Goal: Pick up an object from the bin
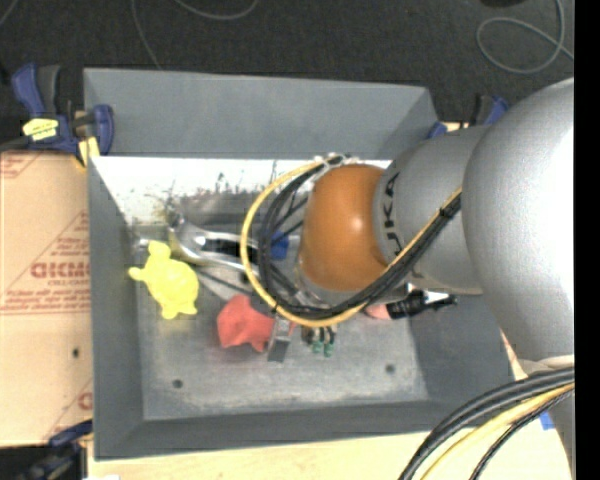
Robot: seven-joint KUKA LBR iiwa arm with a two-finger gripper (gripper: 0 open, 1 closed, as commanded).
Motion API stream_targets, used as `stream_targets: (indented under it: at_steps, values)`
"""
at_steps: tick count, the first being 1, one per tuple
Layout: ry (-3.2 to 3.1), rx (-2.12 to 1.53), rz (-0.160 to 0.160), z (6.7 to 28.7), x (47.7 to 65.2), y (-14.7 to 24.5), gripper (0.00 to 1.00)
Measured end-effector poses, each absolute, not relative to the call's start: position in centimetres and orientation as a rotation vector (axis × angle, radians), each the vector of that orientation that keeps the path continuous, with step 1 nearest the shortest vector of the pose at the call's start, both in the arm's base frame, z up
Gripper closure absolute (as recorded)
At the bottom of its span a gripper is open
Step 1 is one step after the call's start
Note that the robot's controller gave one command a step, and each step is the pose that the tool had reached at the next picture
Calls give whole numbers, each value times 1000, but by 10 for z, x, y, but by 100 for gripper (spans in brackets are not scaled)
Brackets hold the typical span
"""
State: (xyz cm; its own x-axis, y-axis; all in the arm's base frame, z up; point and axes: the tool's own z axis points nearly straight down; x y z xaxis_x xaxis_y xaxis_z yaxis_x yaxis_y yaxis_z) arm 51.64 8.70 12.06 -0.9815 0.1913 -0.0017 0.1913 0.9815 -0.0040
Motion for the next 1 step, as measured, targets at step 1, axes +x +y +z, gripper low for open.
stream_targets:
  at_steps: [1]
  values:
    - [3123, 299, -5, 126, 517, 87, 100]
